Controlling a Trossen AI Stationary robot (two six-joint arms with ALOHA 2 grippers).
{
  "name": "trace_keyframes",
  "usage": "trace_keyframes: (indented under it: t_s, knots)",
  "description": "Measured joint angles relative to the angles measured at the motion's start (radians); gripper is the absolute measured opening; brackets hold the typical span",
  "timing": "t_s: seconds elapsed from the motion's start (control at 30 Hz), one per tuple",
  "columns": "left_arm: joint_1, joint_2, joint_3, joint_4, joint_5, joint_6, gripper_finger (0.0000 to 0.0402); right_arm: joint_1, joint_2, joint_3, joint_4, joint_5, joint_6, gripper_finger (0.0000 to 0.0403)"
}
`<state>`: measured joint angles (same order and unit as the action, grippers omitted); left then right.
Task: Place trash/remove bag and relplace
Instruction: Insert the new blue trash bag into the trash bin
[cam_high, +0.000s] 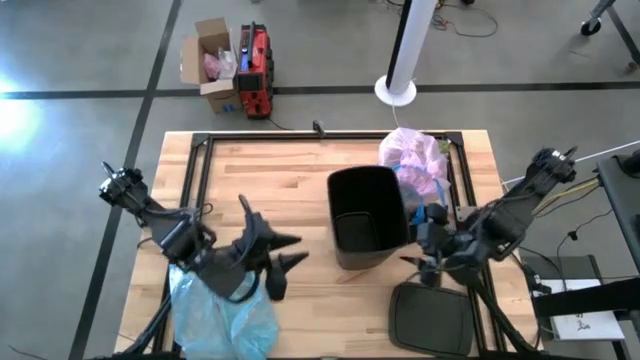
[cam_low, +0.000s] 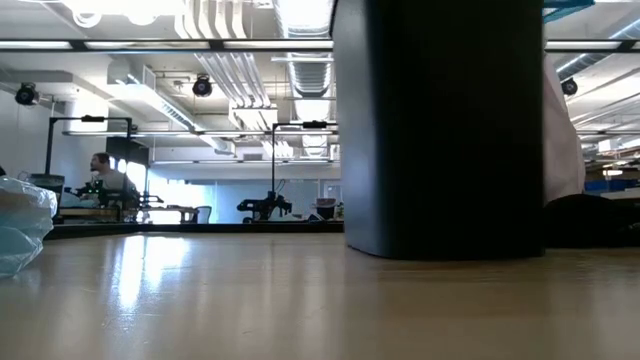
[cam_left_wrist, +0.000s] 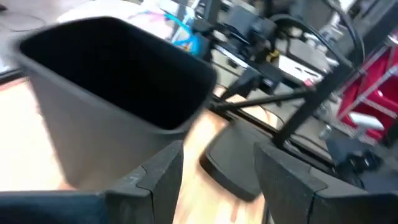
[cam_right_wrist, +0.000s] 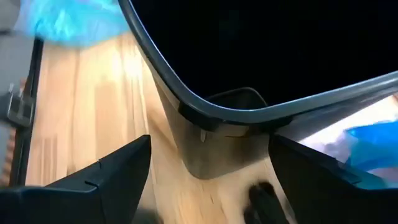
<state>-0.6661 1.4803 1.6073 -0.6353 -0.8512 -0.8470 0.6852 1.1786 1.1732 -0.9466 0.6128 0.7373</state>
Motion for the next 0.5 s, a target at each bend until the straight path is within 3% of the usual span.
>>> trace_keyframes:
  t_s: [0.27, 0.5]
  knots:
    - [-0.146, 0.040, 0.000, 0.105, -0.010, 0.069, 0.0184, -0.184, 0.132, 0.063, 0.355, -0.008, -0.132, 0.0311]
    - [-0.214, 0.087, 0.000, 0.246, -0.003, 0.135, 0.0164, -0.380, 0.243, 0.163, 0.441, -0.010, -0.162, 0.0299]
